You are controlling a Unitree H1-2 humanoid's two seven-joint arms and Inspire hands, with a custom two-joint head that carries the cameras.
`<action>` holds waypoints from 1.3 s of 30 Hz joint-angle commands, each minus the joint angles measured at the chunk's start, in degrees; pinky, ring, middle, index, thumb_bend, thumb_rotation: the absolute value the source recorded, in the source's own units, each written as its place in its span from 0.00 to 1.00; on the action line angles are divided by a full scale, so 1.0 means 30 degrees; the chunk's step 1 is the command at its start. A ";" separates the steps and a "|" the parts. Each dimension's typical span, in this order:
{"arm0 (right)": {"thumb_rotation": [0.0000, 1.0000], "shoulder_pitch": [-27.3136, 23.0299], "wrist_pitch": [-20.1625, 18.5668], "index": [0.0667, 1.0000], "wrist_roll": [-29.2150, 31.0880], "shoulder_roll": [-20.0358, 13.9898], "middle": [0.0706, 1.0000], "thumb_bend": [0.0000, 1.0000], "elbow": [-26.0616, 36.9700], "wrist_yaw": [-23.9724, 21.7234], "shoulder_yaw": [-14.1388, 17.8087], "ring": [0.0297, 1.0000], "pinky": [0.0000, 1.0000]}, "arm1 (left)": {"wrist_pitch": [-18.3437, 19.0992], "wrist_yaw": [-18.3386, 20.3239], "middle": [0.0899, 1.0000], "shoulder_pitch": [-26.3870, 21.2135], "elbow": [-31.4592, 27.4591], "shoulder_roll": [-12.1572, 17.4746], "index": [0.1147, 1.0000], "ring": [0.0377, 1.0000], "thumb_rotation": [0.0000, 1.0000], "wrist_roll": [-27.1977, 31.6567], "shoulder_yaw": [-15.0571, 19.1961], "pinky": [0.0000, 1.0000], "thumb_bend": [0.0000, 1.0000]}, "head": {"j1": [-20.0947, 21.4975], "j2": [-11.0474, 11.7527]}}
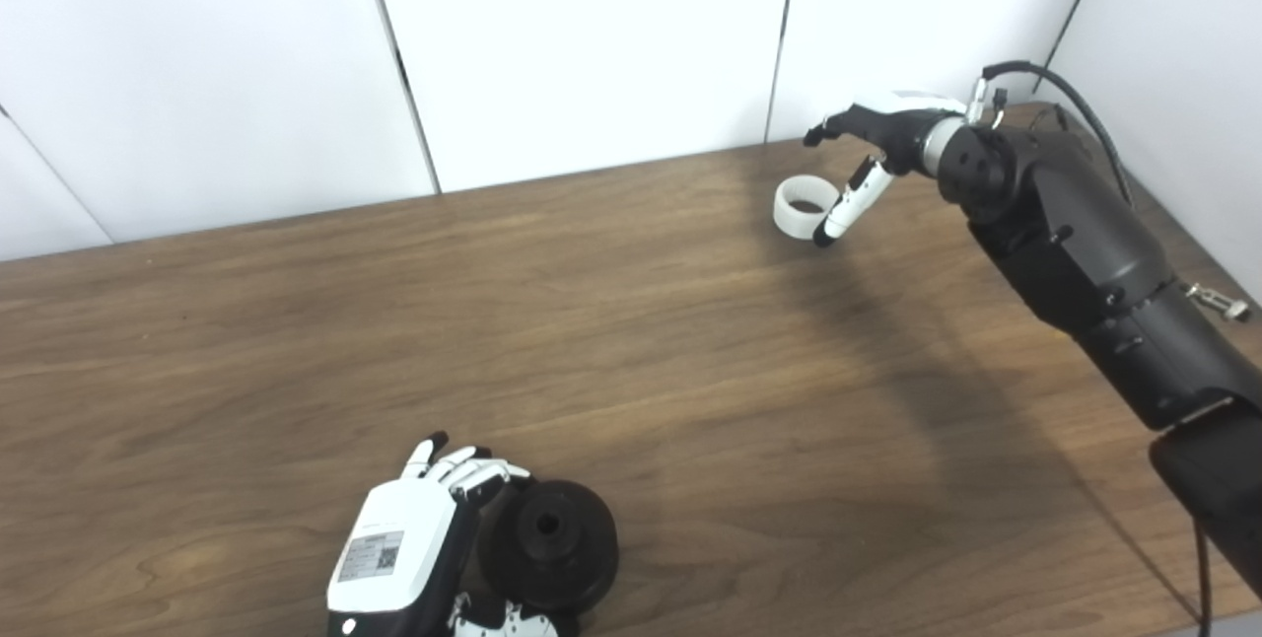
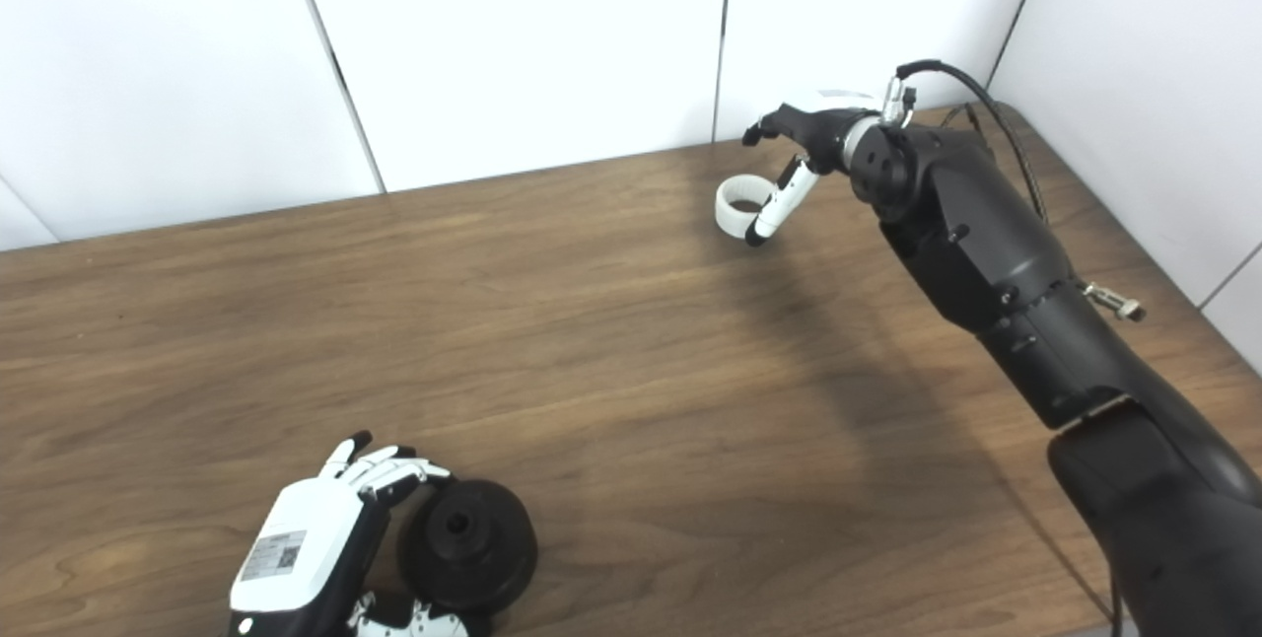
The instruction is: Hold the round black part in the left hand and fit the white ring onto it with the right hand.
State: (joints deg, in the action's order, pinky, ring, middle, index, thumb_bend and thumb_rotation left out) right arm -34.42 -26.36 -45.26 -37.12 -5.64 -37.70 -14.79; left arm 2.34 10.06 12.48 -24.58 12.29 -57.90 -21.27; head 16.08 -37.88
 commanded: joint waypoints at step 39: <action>0.30 -0.2213 0.0409 0.84 0.0033 0.0659 0.87 0.89 -0.3144 0.2234 -0.1141 0.92 1.00 | 0.0450 0.1498 0.72 0.0345 -0.0759 -0.0052 0.41 0.83 0.05 -0.1181 -0.0376 0.95 0.52 | -0.0074 -0.0324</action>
State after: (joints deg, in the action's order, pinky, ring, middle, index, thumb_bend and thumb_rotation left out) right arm -37.36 -26.15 -45.21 -34.35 -15.79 -32.83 -18.71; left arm 3.83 12.49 12.90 -26.63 11.97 -59.93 -21.51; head 15.91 -38.85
